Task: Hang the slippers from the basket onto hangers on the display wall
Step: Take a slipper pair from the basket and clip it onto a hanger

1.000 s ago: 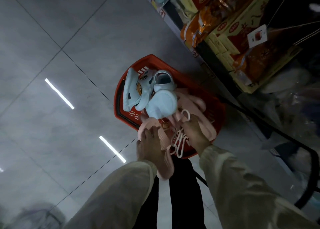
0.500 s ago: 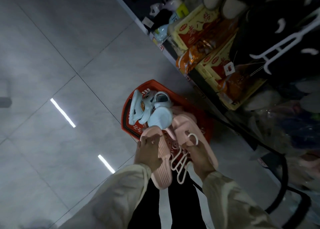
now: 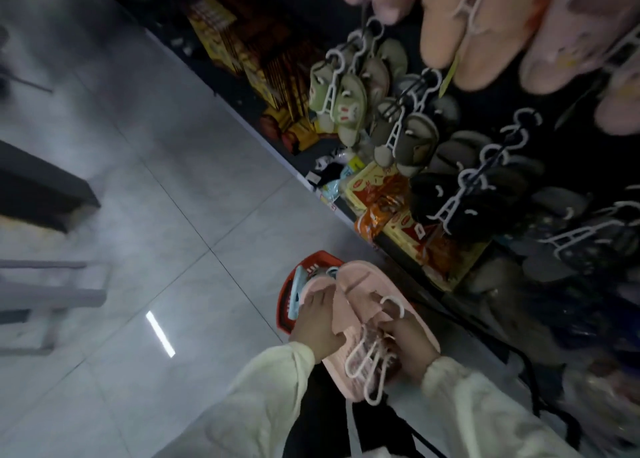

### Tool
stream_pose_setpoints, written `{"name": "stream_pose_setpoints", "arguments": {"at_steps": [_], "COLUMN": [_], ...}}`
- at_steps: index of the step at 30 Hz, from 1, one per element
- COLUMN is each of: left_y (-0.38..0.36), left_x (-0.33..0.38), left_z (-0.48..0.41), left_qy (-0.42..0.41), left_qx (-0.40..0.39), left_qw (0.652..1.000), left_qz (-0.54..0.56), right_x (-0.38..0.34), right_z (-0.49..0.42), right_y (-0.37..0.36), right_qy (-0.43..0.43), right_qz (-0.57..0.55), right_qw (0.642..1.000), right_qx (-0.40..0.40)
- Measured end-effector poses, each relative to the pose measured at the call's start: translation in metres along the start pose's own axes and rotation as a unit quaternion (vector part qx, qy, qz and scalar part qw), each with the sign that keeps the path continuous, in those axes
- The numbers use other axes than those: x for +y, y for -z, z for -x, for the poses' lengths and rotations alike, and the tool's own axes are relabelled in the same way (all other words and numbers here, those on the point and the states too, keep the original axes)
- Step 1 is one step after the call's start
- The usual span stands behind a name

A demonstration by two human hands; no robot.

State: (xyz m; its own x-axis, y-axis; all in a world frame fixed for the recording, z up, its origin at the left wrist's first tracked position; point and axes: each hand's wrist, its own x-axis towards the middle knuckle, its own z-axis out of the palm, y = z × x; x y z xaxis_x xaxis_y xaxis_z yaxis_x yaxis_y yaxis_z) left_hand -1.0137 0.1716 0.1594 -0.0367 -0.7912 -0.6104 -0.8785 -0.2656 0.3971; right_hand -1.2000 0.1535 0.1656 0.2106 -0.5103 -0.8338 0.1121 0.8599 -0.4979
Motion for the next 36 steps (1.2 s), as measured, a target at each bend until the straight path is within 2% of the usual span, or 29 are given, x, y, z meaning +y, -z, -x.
{"name": "stream_pose_setpoints", "arguments": {"at_steps": [4, 12, 16, 22, 28, 36], "left_y": [0.044, 0.124, 0.159, 0.199, 0.215, 0.225], "left_x": [0.029, 0.074, 0.095, 0.113, 0.116, 0.103], "left_z": [0.012, 0.035, 0.050, 0.072, 0.098, 0.130], "left_qy": [-0.036, -0.095, -0.121, -0.138, -0.163, -0.205], "left_qx": [0.045, 0.154, 0.233, 0.300, 0.338, 0.336], "left_qw": [0.998, 0.982, 0.961, 0.940, 0.923, 0.915], "left_qz": [-0.031, -0.058, -0.082, -0.086, -0.086, -0.091], "right_x": [-0.044, -0.116, -0.141, -0.168, -0.165, -0.138], "right_z": [0.035, 0.088, 0.119, 0.156, 0.197, 0.234], "right_y": [-0.007, -0.012, -0.023, -0.038, -0.057, -0.071], "right_qy": [0.034, 0.116, 0.157, 0.191, 0.225, 0.260], "right_qz": [-0.040, -0.090, -0.081, -0.135, -0.147, -0.118], "right_qw": [0.997, 0.985, 0.977, 0.961, 0.949, 0.946], "right_qx": [-0.061, -0.090, -0.116, -0.145, -0.165, -0.156]}}
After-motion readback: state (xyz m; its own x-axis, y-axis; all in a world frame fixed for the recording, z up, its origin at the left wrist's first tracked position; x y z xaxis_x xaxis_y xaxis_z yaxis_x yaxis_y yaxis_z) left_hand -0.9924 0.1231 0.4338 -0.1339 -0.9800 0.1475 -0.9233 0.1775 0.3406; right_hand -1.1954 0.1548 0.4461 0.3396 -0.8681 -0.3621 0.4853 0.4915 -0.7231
